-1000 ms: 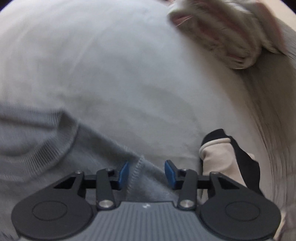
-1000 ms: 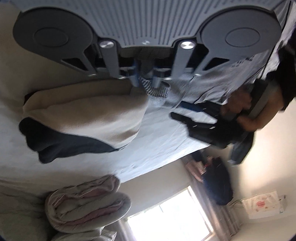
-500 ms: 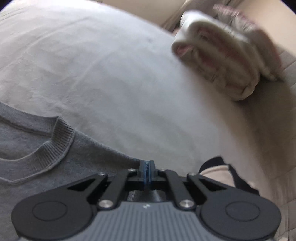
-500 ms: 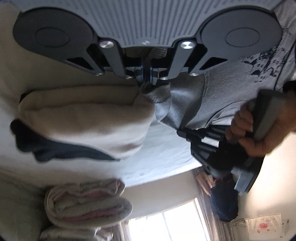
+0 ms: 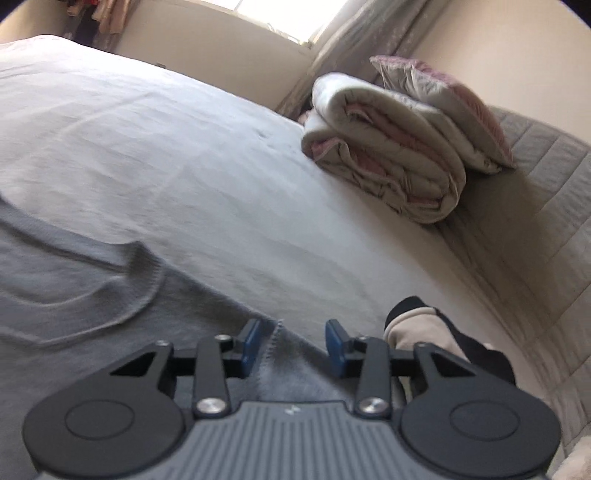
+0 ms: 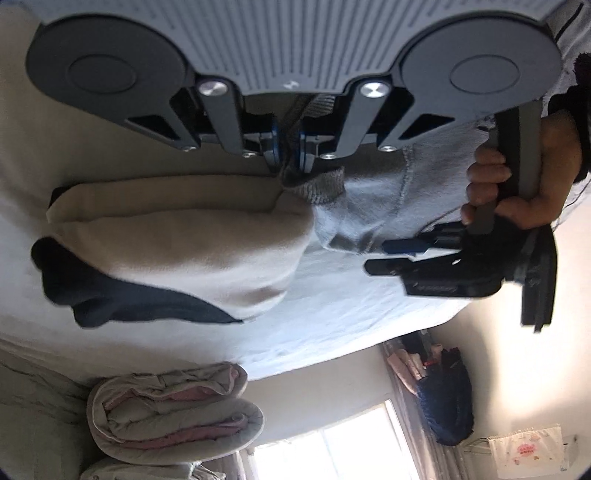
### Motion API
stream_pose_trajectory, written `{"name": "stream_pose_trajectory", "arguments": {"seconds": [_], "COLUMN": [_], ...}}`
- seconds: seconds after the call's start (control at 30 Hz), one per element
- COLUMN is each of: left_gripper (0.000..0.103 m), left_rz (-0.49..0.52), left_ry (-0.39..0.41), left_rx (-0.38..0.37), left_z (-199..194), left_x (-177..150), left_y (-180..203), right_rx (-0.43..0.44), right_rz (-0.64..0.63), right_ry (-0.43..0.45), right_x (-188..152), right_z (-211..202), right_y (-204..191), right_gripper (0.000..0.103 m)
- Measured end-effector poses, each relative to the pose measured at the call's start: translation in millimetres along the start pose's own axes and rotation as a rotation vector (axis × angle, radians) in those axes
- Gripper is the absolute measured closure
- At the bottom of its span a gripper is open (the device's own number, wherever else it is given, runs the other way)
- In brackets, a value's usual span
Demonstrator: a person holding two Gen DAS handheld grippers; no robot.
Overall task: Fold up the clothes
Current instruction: 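Open the right gripper and release the folded sleeve, then grasp the cream-and-black sock with the left gripper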
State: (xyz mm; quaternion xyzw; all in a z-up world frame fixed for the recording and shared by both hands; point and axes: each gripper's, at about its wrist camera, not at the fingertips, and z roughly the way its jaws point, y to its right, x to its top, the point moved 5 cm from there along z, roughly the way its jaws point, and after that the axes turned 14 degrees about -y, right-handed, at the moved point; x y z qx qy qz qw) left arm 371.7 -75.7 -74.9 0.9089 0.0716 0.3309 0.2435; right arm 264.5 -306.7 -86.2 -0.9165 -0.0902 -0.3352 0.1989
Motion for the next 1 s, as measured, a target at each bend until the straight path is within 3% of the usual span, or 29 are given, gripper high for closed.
{"name": "stream_pose_trajectory", "arguments": {"seconds": [0.13,0.33,0.43,0.5,0.57,0.63,0.73,0.77,0.8,0.83,1.0], "left_gripper": [0.062,0.061,0.060,0.060,0.060,0.060,0.053,0.049,0.047,0.042,0.038], "left_rz": [-0.040,-0.002,-0.032,-0.040,-0.013,0.025,0.104,0.121,0.127,0.126,0.065], "left_ry": [0.014,0.067,0.045,0.049,0.049,0.022,-0.051,-0.081,-0.103,-0.129,-0.234], "left_rx": [-0.028,0.042,0.053,0.059,0.070,0.053,0.021,-0.003,-0.032,-0.069,-0.217], "left_z": [-28.9,-66.9,-61.7,-59.1,-57.2,-52.0,-37.0,-30.0,-23.5,-14.1,28.4], "left_x": [-15.1,-36.9,-48.5,-54.2,-51.8,-45.9,-34.0,-30.1,-27.0,-23.0,-9.9], "left_y": [-18.2,-47.6,-60.7,-64.5,-55.7,-41.6,-11.4,-0.4,10.1,22.1,65.5], "right_rx": [0.063,0.175,0.121,0.023,-0.095,-0.028,0.017,0.033,0.054,0.072,0.131], "right_rz": [-0.025,-0.087,-0.124,-0.109,-0.034,0.046,0.142,0.176,0.220,0.265,0.525], "right_ry": [0.031,0.042,0.008,0.001,0.000,0.007,-0.001,-0.003,-0.005,0.003,0.051], "right_x": [4.3,6.5,2.0,1.3,3.7,7.5,10.8,11.5,10.6,9.1,-1.0], "right_z": [-10.0,-3.3,22.3,35.9,39.2,29.9,7.0,-0.4,-7.0,-12.9,-25.6], "right_y": [-9.8,-39.4,-50.6,-45.0,-24.5,-6.3,19.3,28.2,38.4,48.1,90.7], "right_gripper": [0.088,0.088,0.088,0.088,0.103,0.103,0.075,0.053,0.045,0.039,0.030]}}
